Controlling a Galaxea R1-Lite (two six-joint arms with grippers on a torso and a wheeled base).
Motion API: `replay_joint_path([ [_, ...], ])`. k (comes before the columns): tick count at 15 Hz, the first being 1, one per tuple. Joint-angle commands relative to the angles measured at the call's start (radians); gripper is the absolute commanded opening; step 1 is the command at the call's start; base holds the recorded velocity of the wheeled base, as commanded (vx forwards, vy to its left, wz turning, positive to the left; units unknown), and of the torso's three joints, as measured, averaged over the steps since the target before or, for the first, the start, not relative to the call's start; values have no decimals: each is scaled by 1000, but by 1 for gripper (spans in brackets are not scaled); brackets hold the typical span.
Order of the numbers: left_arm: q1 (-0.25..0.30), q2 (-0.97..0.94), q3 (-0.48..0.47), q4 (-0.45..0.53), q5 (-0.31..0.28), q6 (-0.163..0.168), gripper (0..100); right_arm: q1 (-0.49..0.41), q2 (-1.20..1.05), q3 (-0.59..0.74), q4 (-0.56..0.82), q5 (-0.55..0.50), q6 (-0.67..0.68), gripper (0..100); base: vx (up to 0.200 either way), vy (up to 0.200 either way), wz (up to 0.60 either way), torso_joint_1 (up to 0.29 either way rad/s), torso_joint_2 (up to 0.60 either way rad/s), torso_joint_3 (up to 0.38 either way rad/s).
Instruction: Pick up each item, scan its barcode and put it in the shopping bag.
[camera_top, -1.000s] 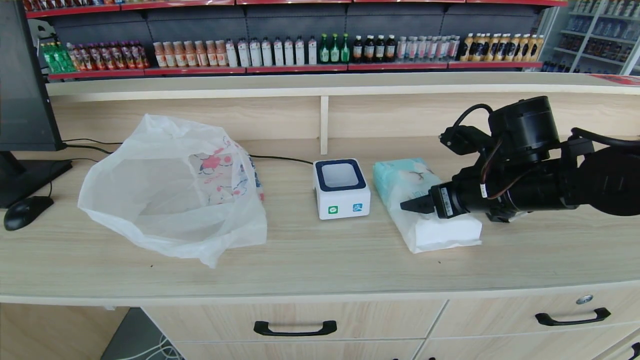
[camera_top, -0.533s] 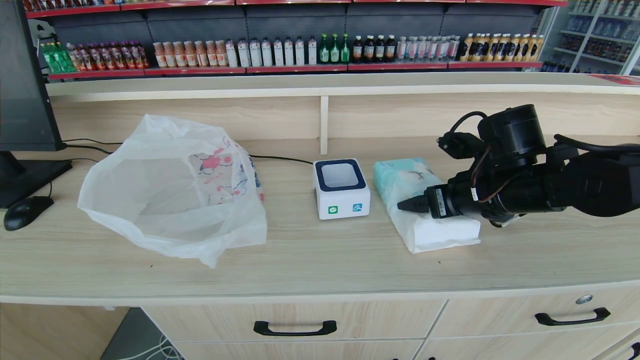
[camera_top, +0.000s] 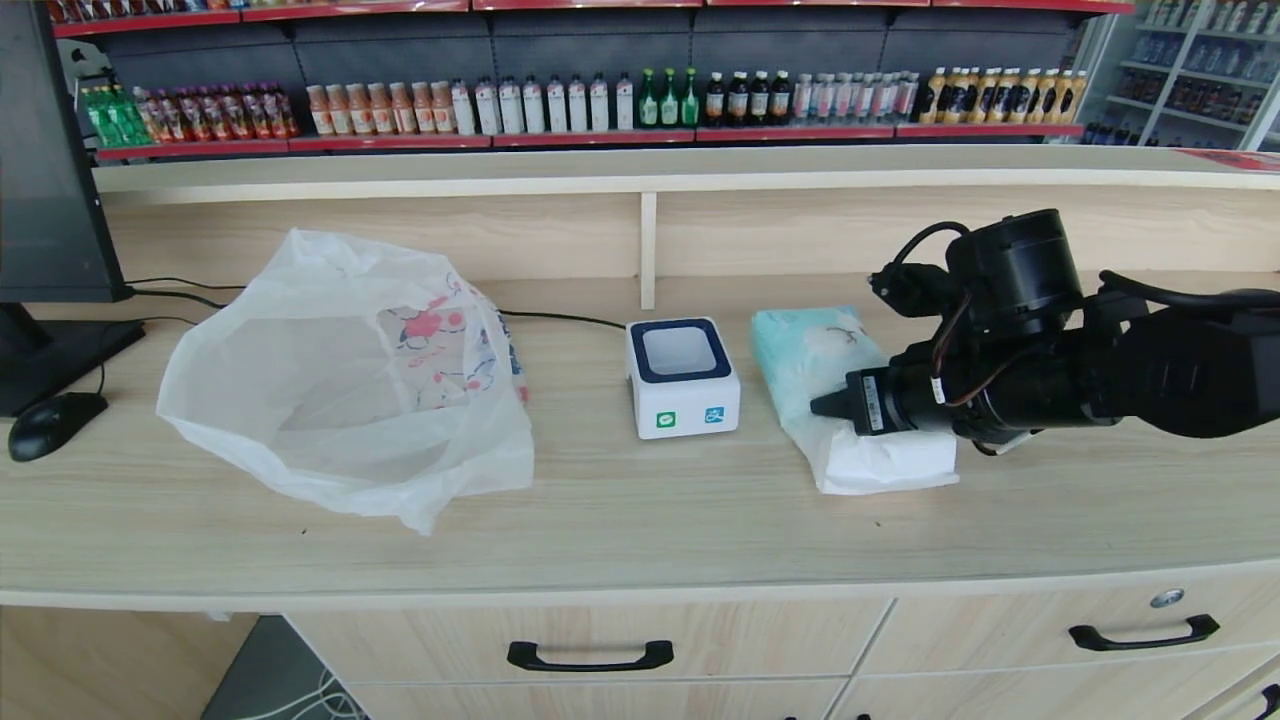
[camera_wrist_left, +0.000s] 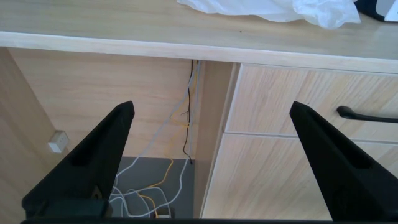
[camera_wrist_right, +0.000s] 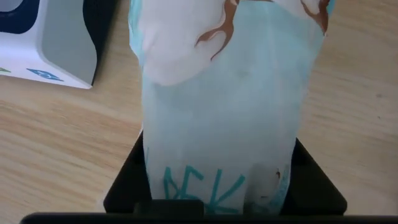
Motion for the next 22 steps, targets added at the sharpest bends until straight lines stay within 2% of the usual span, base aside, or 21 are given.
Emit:
replay_joint_path([
  [1, 0, 0, 0, 0, 0, 0, 100, 11, -33, 15, -4, -32, 1, 0, 0, 0, 0, 0, 0, 0],
  [4, 0, 0, 0, 0, 0, 0, 100, 28, -119, 75, -75, -69, -3, 0, 0, 0, 0, 0, 0, 0],
  [7, 0, 0, 0, 0, 0, 0, 100, 94, -221, 108, -104, -184, 0, 0, 0, 0, 0, 0, 0, 0],
  [12, 0, 0, 0, 0, 0, 0, 100, 304, -501, 279, -104, -403, -8, 0, 0, 0, 0, 0, 0, 0],
  [13, 0, 0, 0, 0, 0, 0, 100, 331, -551, 311, -104, -414, -22, 0, 0, 0, 0, 0, 0, 0],
  [16, 0, 0, -2, 0, 0, 0, 100, 376, -646, 348, -109, -392, -32, 0, 0, 0, 0, 0, 0, 0],
  [18, 0, 0, 0, 0, 0, 0, 100, 377, -657, 369, -145, -313, 28, 0, 0, 0, 0, 0, 0, 0],
  [20, 0, 0, 0, 0, 0, 0, 100, 370, -640, 423, -285, -174, 195, 0, 0, 0, 0, 0, 0, 0],
  [22, 0, 0, 0, 0, 0, 0, 100, 347, -614, 464, -366, -96, 357, 0, 0, 0, 0, 0, 0, 0],
])
